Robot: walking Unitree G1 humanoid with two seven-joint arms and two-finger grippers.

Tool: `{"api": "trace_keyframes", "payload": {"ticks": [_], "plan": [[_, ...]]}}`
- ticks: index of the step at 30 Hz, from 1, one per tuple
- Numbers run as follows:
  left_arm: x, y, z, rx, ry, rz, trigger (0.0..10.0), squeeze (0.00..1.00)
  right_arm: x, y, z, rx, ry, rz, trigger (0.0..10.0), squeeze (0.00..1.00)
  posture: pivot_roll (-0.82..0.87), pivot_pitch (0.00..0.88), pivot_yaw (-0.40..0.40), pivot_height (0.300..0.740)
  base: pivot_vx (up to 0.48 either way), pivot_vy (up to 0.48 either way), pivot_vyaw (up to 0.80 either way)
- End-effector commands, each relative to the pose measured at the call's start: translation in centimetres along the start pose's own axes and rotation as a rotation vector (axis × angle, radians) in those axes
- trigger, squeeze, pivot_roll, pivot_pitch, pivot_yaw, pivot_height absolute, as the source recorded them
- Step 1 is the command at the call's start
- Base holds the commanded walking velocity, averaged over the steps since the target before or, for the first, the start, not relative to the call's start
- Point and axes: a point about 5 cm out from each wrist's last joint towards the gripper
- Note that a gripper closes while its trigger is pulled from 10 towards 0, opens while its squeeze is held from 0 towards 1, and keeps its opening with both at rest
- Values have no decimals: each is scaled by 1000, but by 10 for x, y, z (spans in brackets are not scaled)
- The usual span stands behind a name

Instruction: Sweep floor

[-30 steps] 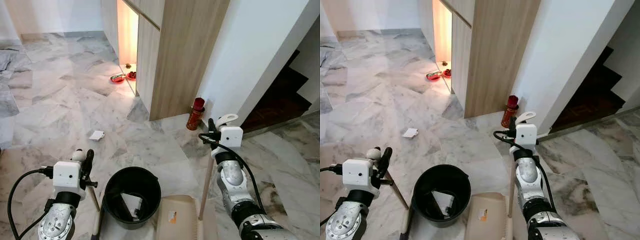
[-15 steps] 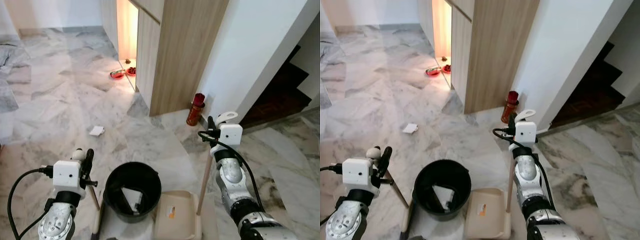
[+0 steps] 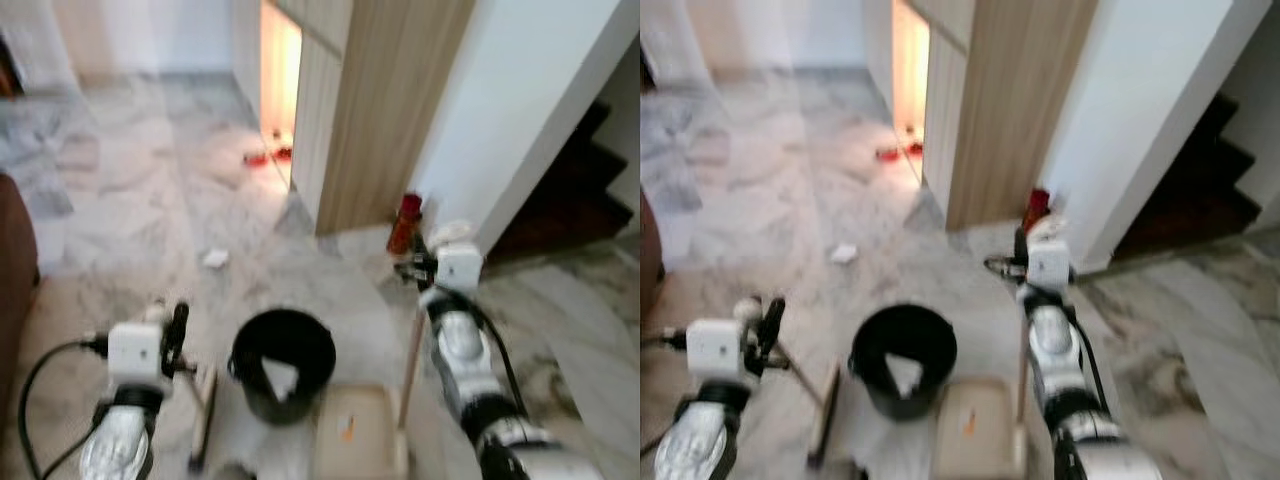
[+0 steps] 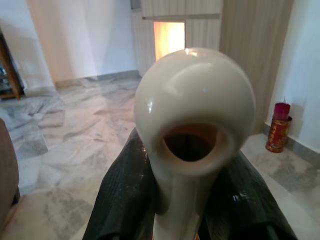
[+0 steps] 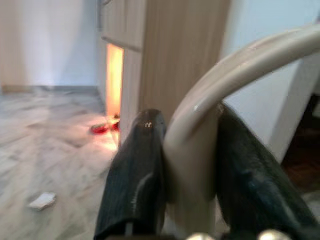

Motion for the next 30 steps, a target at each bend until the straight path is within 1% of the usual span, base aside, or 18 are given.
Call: {"api": "trace_keyframes", "payload": {"ticks": [1, 7, 12, 16, 17, 18, 19, 22, 23, 25, 26, 28, 30], "plan": [[2, 5, 8, 46, 5, -8, 10000, 0, 6, 5, 8, 29, -5, -14, 10000, 0, 190, 0, -136, 740, -274, 0, 0], [2, 5, 7, 45, 3, -6, 10000, 0, 7, 6, 8, 26, -9, -12, 10000, 0, 191, 0, -137, 740, -272, 0, 0], [4, 8, 4, 39, -3, -25, 10000, 0, 8, 5, 7, 22, -11, -22, 10000, 0, 189, 0, -111, 740, -269, 0, 0], [1, 16, 2, 33, 10, -41, 10000, 0, 6, 3, 5, 23, 1, -42, 10000, 0, 185, 0, -87, 740, 0, 0, 0], [0, 19, 0, 24, 12, -41, 10000, 0, 5, 2, 3, 18, 10, -54, 10000, 0, 180, 0, -67, 740, 0, 0, 0], [-1, 22, -1, 19, 9, -40, 10000, 0, 3, 0, 1, 14, 16, -57, 10000, 0, 178, 0, -60, 740, 0, 0, 0], [-1, 22, -1, 19, 9, -40, 10000, 0, 3, 0, 1, 14, 16, -57, 10000, 0, 178, 0, -60, 740, 0, 0, 0], [-2, 32, -4, 9, -6, -43, 10000, 0, 0, -5, -5, 0, 45, -76, 10000, 0, 169, 0, -16, 740, 0, 0, 0], [-3, 38, -5, 7, -17, -43, 10000, 0, 0, -8, -10, -20, 94, -113, 10000, 0, 160, 0, 3, 740, 0, 0, 0], [-1, 46, -4, 9, -24, -56, 10000, 0, 0, -12, -16, -47, 148, -143, 10000, 0, 158, 0, 28, 740, 0, 0, 0], [-1, 46, -4, 9, -24, -56, 10000, 0, 0, -12, -16, -47, 148, -143, 10000, 0, 158, 0, 28, 740, 0, 0, 0], [1, 52, -3, 11, -26, -75, 10000, 0, -2, -16, -20, -61, 139, -140, 10000, 0, 154, 0, 46, 740, 0, 0, 0], [2, 56, -4, 7, -26, -87, 10000, 0, -2, -20, -24, -72, 149, -161, 10000, 0, 149, 0, 60, 740, 0, 0, 0]]}}
Point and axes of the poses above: a point about 5 cm out from each wrist's last joint towards the gripper, its own y axis pointing out of the wrist towards the gripper, its own z axis along the axis of the wrist's last joint, x = y × z, and after that the axes turned 6 degrees about y, right-handed
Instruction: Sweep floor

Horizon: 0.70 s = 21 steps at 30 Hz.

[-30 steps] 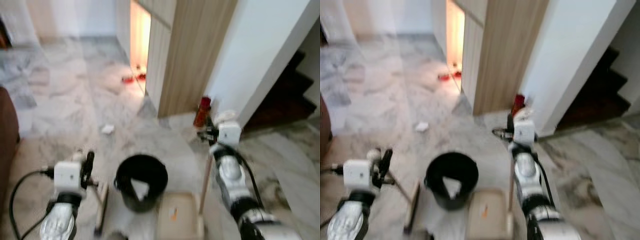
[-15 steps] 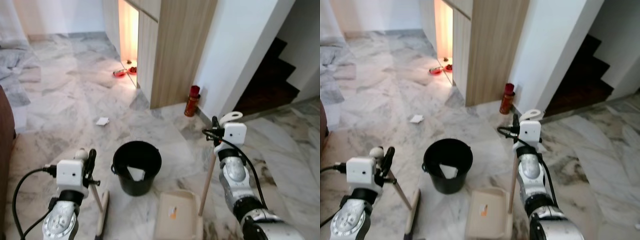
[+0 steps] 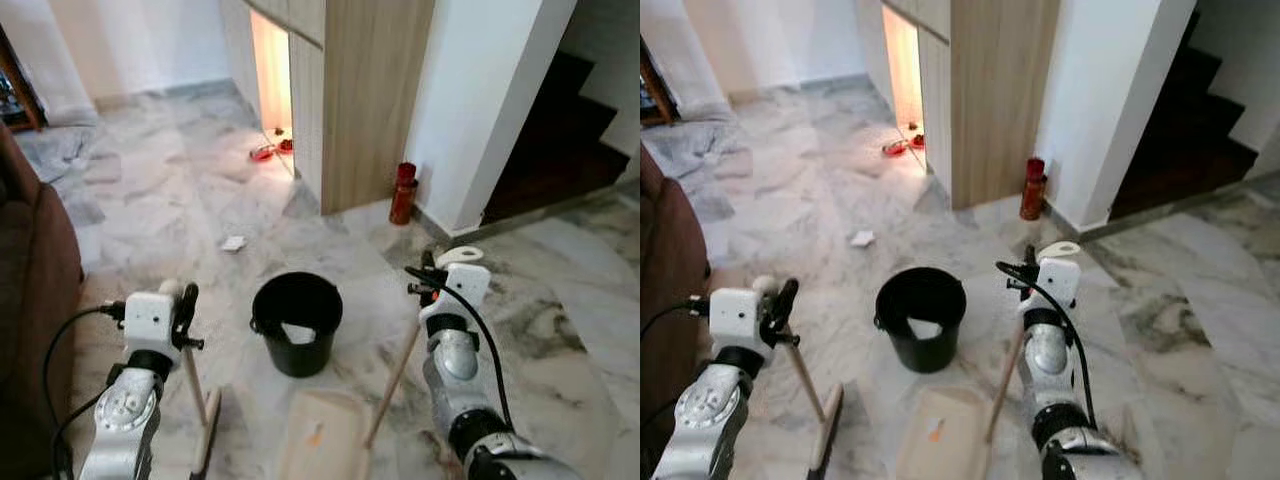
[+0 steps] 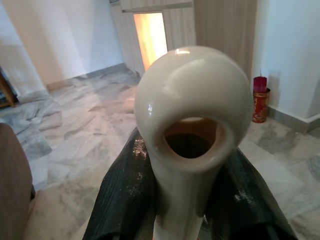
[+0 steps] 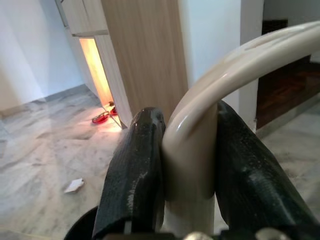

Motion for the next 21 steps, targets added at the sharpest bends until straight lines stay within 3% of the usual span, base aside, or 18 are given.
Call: {"api": "trace_keyframes", "payload": {"ticks": [1, 7, 12, 21], "plan": [[-3, 8, 5, 32, 19, -11, 10000, 0, 3, -5, -4, -5, 13, -37, 10000, 0, 141, 0, 63, 740, 0, 0, 0], [-10, 14, -6, 10, -1, 34, 10000, 0, 0, -11, -13, -45, 31, -28, 10000, 0, 84, 0, 40, 740, 0, 0, 0], [-6, 16, -12, 2, -24, 66, 10000, 0, -1, -9, -12, -46, 37, 0, 10000, 0, 58, 0, -2, 740, 0, 0, 0], [-3, 9, -19, -8, -29, 50, 10000, 0, 23, -11, -11, -40, 9, -96, 10000, 0, 95, 0, 17, 740, 0, 0, 0]]}}
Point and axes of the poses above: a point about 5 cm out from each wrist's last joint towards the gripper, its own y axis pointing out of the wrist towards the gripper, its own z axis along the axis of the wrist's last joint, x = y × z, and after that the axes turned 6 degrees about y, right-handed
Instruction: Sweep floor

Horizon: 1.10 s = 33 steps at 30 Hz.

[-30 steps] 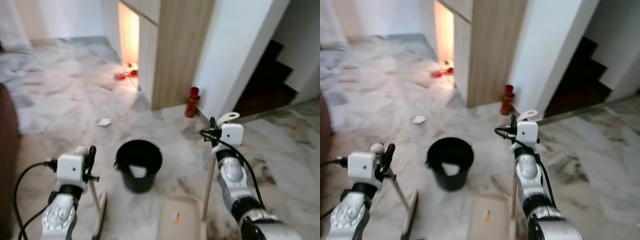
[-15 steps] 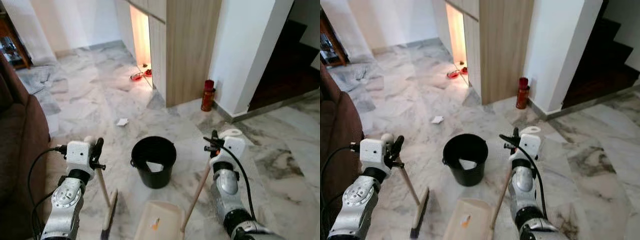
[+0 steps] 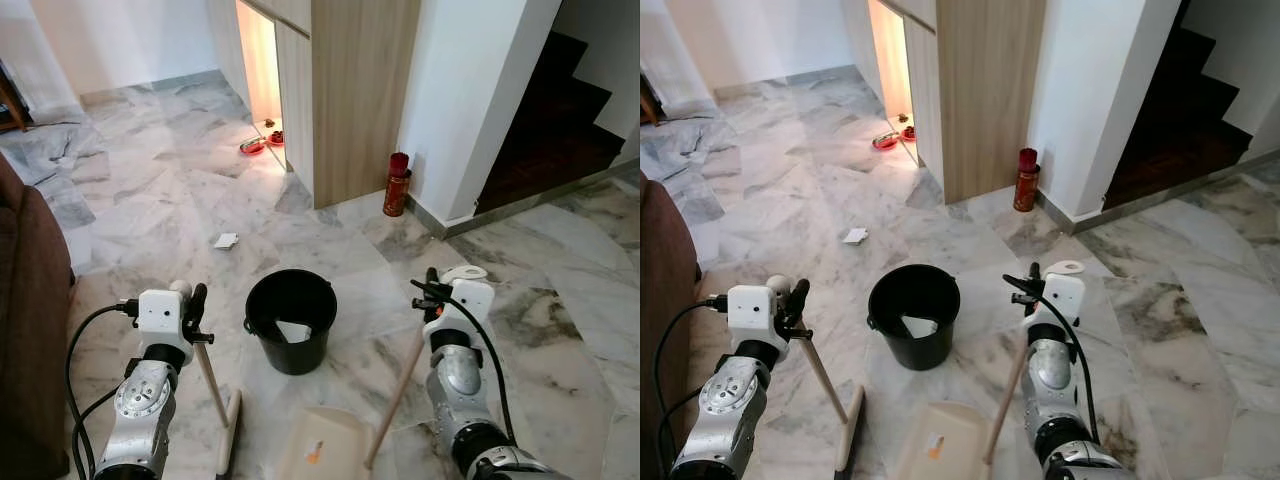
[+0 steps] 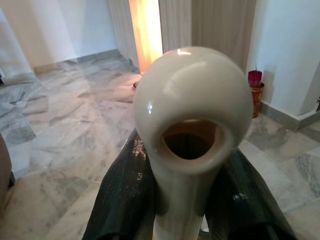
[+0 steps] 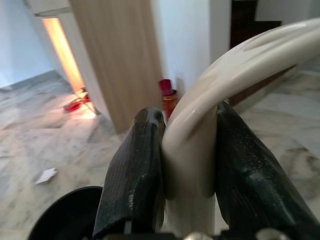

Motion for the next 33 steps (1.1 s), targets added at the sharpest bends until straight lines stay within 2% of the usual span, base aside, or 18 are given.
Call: {"api": "trace_keyframes", "payload": {"ticks": [1, 5, 15, 23, 27, 29, 33], "plan": [[-7, 0, 4, 32, 24, 4, 10000, 0, 2, 0, 0, 4, 21, -29, 10000, 0, 99, 0, 19, 740, 0, 0, 0], [-5, 6, 9, 56, 30, -25, 10000, 0, 2, -2, -1, 3, 50, -34, 10000, 0, 103, 0, 34, 740, 0, 0, -400], [-6, 9, 9, 57, 41, -51, 10000, 0, -4, -7, -5, 2, 12, -9, 10000, 0, 72, 0, 45, 740, 0, 0, -794], [7, 13, 7, 57, 13, -65, 10000, 0, -7, -6, -5, 2, -27, 38, 10000, 0, 14, 0, 26, 740, 0, 0, -786], [20, 17, 5, 50, -19, -69, 10000, 0, 0, -2, 1, 21, -55, 46, 10000, 0, 13, 0, 28, 740, 0, 0, -786], [30, 18, 7, 59, -31, -107, 10000, 0, 10, 1, 6, 38, -67, 13, 10000, 0, 17, 0, 33, 740, 0, 0, -781], [32, 16, 6, 64, -29, -115, 10000, 0, 18, 1, 6, 31, -67, -26, 10000, 0, 37, 0, 12, 740, 0, 0, -781]]}}
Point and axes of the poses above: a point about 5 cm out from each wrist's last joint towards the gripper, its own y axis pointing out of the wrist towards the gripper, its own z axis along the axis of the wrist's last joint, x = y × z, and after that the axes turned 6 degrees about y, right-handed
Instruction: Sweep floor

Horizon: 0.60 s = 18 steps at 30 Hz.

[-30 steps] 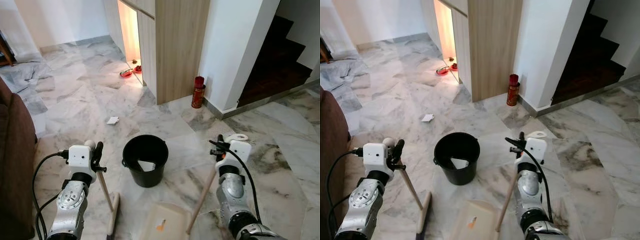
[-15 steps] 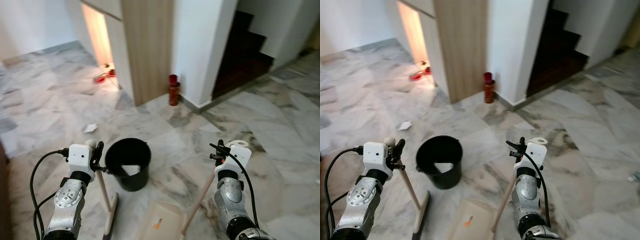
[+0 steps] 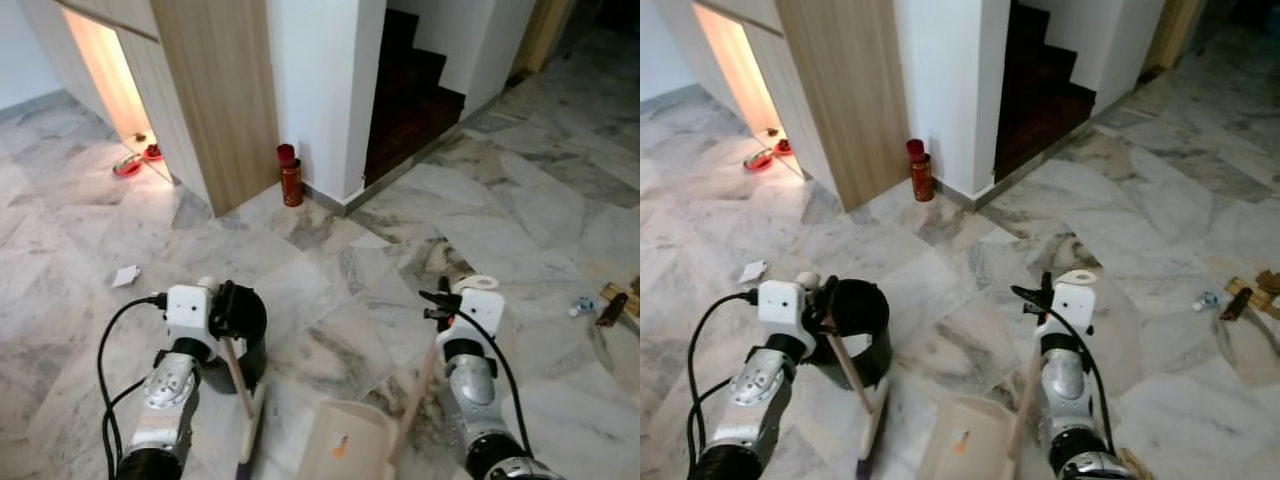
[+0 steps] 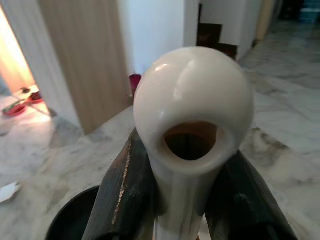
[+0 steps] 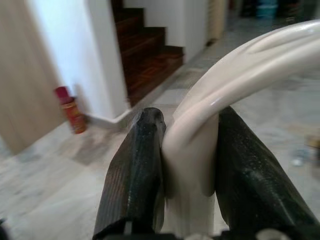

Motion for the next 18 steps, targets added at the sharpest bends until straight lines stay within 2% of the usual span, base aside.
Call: {"api": "trace_keyframes", "payload": {"ticks": [1, 5, 6, 10, 18], "plan": [[-2, 2, 5, 32, 23, -5, 10000, 0, -2, 4, 6, 26, 13, -4, 10000, 0, 37, 0, 12, 740, 0, 0, -781], [-6, 1, 5, 34, 23, 21, 10000, 0, -2, 5, 7, 24, 8, 2, 10000, 0, 46, 0, -14, 740, 0, 0, -781], [-12, 1, 4, 29, 24, 57, 10000, 0, -5, 6, 8, 25, 5, 16, 10000, 0, 41, 0, -14, 740, 0, 0, -781], [-20, -2, 0, 17, 29, 89, 10000, 0, -11, 8, 10, 32, 7, 43, 10000, 0, 39, 0, -17, 740, 0, 0, -781], [-22, 2, 6, 38, 35, 83, 10000, 0, -18, 6, 8, 24, 22, 42, 10000, 0, 55, 0, 10, 740, 0, 0, -781]]}}
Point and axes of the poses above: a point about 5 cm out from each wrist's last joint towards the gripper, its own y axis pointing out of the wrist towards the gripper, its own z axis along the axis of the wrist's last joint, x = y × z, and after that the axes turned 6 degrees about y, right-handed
